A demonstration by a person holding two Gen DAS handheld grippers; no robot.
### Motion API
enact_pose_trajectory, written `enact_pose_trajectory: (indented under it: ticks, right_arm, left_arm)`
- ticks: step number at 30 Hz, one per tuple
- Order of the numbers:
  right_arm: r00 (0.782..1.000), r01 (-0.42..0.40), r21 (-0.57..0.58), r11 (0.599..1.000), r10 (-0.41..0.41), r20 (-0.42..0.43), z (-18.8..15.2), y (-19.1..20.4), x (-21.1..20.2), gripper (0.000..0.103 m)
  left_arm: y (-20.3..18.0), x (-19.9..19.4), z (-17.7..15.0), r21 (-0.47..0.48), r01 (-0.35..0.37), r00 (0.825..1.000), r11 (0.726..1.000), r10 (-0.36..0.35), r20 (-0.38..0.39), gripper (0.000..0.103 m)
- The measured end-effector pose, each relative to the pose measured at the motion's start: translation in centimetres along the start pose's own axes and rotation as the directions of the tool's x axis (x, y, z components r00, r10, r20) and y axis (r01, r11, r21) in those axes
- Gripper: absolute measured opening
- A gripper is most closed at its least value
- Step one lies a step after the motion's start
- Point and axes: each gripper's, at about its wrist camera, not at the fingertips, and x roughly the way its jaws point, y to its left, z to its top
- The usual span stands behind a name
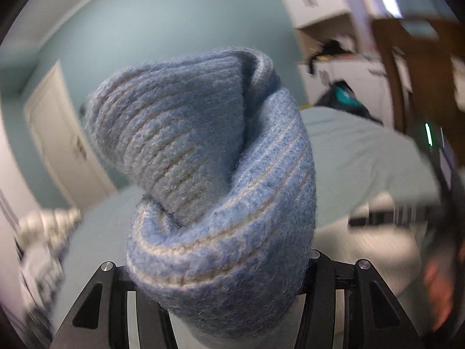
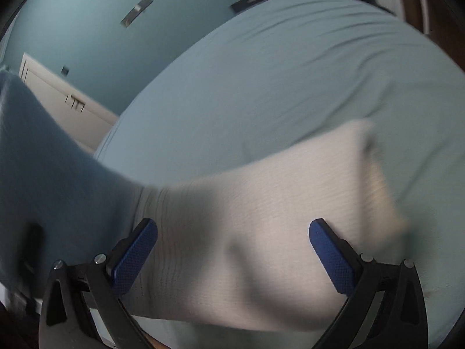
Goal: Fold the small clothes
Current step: 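Lift and carry the light blue garment over the folded sweater with the left gripper, then lower the light blue garment onto the folded sweater and open the left gripper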
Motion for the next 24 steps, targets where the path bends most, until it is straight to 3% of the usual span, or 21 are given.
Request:
enact_pose_trajectory:
  ticks: [3,5,9,12,15,17,18,19,21,22,23,24]
  right_arm:
    - [0.994,0.082,-0.039,0.996,-0.079,0.078,1.1,-2.3,-3.6,0.102]
    - [0.981,0.144,-0.029,0.989,-0.139,0.139,0.6,-3.7,-6.0,0.102]
    - [0.967,0.191,0.028,0.981,-0.193,0.168,0.9,-7.0,-9.4,0.102]
    - [0.976,0.147,0.041,0.988,-0.152,0.154,1.8,-7.6,-11.3,0.102]
    - [0.986,0.111,-0.070,0.991,-0.101,0.136,3.0,-4.6,-12.7,0.102]
    - [0.986,0.158,-0.216,0.964,-0.141,0.093,4.1,-0.6,-12.2,0.102]
    - [0.980,0.198,-0.308,0.931,-0.186,0.068,4.4,1.5,-11.3,0.102]
    - [0.967,0.245,-0.429,0.870,-0.252,0.041,4.2,4.4,-9.6,0.102]
    - [0.952,0.241,-0.537,0.809,-0.305,-0.033,3.7,5.9,-7.0,0.102]
    - [0.938,0.214,-0.569,0.794,-0.330,-0.108,4.1,6.1,-4.7,0.102]
    - [0.911,0.193,-0.575,0.795,-0.363,-0.196,4.3,5.7,-2.5,0.102]
    - [0.880,0.187,-0.557,0.809,-0.390,-0.271,4.5,4.6,-0.6,0.102]
  left_arm:
    - [-5.9,0.0,0.0,0.196,-0.027,1.000,0.980,0.024,0.018,0.051]
    - [-9.8,1.0,-0.3,0.311,-0.042,0.999,0.949,0.039,0.016,0.051]
    - [-15.7,2.6,-1.5,0.431,-0.067,0.997,0.900,0.076,-0.004,0.050]
    - [-19.2,3.3,-2.8,0.513,-0.056,0.997,0.856,0.075,-0.017,0.050]
    - [-21.4,3.5,-3.5,0.578,-0.069,0.997,0.813,0.075,0.015,0.053]
    - [-21.1,3.5,-3.2,0.567,-0.052,0.998,0.822,0.063,0.000,0.054]
    - [-20.1,3.2,-3.6,0.558,-0.038,0.998,0.829,0.054,-0.012,0.054]
    - [-19.5,3.3,-3.3,0.550,-0.019,0.999,0.835,0.037,-0.022,0.059]
    - [-19.0,2.5,-2.4,0.524,0.076,0.997,0.848,-0.061,-0.046,0.078]
    - [-18.2,1.7,-2.5,0.503,0.144,0.989,0.852,-0.132,-0.060,0.098]
    - [-17.6,1.0,-2.2,0.479,0.233,0.972,0.846,-0.223,-0.078,0.103]
    - [-17.1,0.5,-2.1,0.466,0.263,0.963,0.845,-0.260,-0.073,0.103]
